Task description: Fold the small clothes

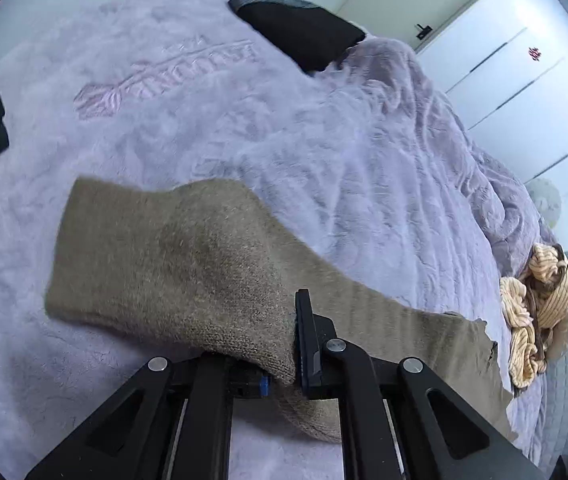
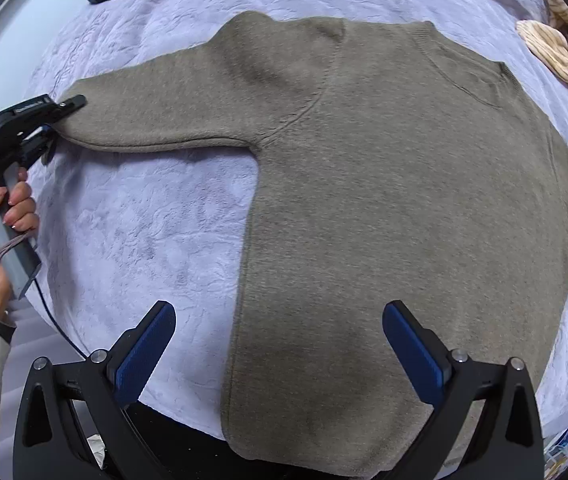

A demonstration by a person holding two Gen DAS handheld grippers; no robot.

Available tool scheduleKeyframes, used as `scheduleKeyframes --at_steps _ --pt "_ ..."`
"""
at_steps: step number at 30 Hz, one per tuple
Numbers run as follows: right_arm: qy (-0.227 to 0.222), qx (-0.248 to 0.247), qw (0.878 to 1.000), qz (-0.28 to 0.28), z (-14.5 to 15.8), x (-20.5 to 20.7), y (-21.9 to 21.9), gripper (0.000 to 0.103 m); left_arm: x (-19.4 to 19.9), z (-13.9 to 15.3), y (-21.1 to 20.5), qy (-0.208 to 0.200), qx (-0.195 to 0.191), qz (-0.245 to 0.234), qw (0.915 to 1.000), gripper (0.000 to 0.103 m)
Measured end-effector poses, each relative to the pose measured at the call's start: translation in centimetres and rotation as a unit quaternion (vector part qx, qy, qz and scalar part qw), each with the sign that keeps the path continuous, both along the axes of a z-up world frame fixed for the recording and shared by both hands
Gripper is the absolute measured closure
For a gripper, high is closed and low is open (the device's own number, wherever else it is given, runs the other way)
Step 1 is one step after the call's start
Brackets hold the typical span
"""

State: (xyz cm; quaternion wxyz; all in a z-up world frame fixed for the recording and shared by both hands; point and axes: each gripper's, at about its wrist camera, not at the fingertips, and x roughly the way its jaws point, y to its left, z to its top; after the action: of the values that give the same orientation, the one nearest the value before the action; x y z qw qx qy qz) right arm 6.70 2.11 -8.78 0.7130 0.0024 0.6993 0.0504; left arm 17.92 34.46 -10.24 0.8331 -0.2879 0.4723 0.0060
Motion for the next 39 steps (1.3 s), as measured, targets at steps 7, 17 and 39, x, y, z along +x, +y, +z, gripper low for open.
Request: scheduleKeyframes --at_steps 7,17,39 --pt "-0.013 0.007 0.999 -0.039 0.4 -1.0 -5.5 0.000 0.2 7.3 -9.8 -0.065 0.035 -0.095 0.9927 0.092" --pt "-0.039 -0.003 0.993 -0.109 1.0 -1.0 -19.0 0.000 0.0 7.4 -33.2 -0.059 0.072 -0.275 0.9570 0.092" --pt "-0.067 -0.030 0.990 -0.121 -0.8 1.7 -26.6 0.000 -4.9 5.2 -40.8 -0.010 0.167 -0.316 0.9338 0.002"
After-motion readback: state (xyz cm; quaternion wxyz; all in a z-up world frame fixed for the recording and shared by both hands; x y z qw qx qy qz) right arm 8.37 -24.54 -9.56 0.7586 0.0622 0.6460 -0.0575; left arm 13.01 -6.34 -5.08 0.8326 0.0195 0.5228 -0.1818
